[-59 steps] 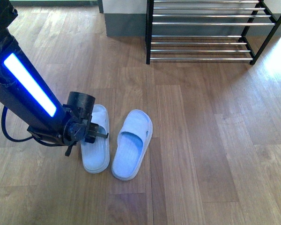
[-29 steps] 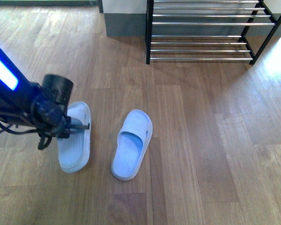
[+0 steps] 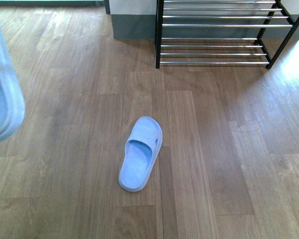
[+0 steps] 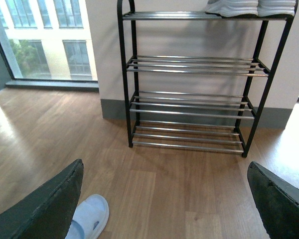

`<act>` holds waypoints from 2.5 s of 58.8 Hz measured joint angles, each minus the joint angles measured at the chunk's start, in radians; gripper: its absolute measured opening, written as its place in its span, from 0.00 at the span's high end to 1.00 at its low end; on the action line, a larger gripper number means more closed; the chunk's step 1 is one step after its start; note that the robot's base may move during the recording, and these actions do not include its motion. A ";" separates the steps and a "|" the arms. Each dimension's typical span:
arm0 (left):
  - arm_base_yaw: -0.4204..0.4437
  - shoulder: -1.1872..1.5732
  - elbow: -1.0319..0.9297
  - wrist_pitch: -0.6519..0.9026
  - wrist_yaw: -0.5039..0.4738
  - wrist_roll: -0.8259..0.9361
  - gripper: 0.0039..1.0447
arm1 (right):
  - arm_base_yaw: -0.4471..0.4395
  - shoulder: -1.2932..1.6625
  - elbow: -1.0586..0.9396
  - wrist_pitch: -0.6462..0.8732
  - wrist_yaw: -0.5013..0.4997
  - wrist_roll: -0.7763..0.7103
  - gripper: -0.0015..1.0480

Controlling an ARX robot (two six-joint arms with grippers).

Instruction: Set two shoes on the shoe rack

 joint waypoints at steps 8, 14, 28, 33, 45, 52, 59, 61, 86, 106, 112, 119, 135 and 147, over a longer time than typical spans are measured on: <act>-0.052 -0.211 -0.123 0.003 -0.089 0.052 0.98 | 0.000 0.000 0.000 0.000 0.000 0.000 0.09; -0.086 -0.334 -0.182 0.106 -0.166 0.171 0.98 | 0.000 0.000 0.000 0.000 0.000 0.000 0.09; -0.089 -0.341 -0.190 0.112 -0.169 0.239 0.98 | 0.000 0.000 0.000 0.000 0.000 0.000 0.09; -0.089 -0.341 -0.190 0.112 -0.169 0.242 0.98 | 0.000 0.000 0.000 0.000 0.000 0.000 0.09; -0.089 -0.341 -0.190 0.112 -0.169 0.243 0.98 | 0.000 0.000 0.000 0.000 0.000 0.000 0.09; -0.089 -0.341 -0.190 0.112 -0.169 0.243 0.98 | 0.000 0.000 0.000 0.000 0.000 0.000 0.09; -0.089 -0.341 -0.190 0.112 -0.169 0.243 0.98 | 0.000 0.000 0.000 0.000 0.000 0.000 0.09; -0.089 -0.341 -0.190 0.112 -0.169 0.243 0.98 | 0.000 0.000 0.000 0.000 0.000 0.000 0.09; -0.089 -0.341 -0.190 0.112 -0.169 0.243 0.98 | 0.000 0.000 0.000 0.000 0.000 0.000 0.09; -0.095 -0.341 -0.190 0.112 -0.164 0.243 0.98 | 0.000 0.000 0.000 0.000 0.002 0.000 0.09; -0.095 -0.341 -0.190 0.112 -0.166 0.243 0.98 | 0.000 0.000 0.000 0.000 0.003 0.000 0.09; -0.090 -0.341 -0.191 0.112 -0.170 0.243 0.98 | -0.003 0.002 0.001 -0.002 -0.019 0.004 0.09; -0.087 -0.341 -0.191 0.112 -0.171 0.243 0.98 | 0.314 0.643 0.045 0.431 0.000 0.021 0.09; -0.090 -0.341 -0.191 0.112 -0.169 0.244 0.98 | 0.329 1.499 0.328 0.869 0.060 0.004 0.09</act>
